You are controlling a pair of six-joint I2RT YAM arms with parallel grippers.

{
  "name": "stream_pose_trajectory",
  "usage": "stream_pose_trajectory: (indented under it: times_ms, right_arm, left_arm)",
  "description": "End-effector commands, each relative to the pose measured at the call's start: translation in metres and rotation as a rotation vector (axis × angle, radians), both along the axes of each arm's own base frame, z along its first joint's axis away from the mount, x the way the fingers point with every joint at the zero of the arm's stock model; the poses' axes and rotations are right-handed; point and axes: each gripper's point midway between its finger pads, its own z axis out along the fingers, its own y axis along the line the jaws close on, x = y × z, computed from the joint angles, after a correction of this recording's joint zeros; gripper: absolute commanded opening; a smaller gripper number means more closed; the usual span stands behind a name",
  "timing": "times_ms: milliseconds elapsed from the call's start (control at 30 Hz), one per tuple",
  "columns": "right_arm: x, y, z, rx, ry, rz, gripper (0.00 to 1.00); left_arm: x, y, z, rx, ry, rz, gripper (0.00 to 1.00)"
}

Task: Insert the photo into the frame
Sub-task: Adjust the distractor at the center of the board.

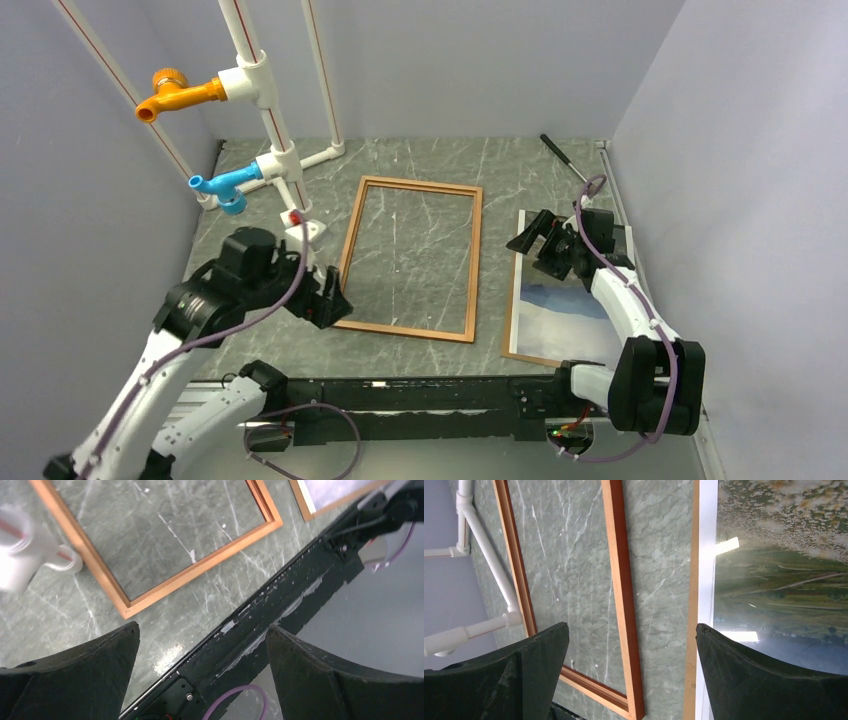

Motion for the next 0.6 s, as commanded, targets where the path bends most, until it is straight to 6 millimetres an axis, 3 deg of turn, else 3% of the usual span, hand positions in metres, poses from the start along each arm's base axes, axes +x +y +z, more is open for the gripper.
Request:
stream_pose_trajectory:
  times_ms: [0,200,367,567]
  right_arm:
    - [0.008,0.001,0.003,0.007,-0.032,0.011,1.0]
    - [0.009,-0.002,0.001,-0.011,-0.029,0.01,1.0]
    - [0.007,-0.003,-0.003,-0.02,-0.02,0.013,1.0]
    - [0.003,-0.002,-0.009,-0.022,-0.013,0.021,1.0]
  left_arm:
    - [0.017,-0.02,0.006,0.127,-0.053,-0.068,0.99]
    - [0.038,-0.069,0.009,0.23,-0.095,-0.105,0.99]
    - [0.07,-0.097,-0.001,0.323,-0.1,0.064,0.99]
    - [0.103,-0.106,-0.01,0.293,-0.079,0.332,0.99]
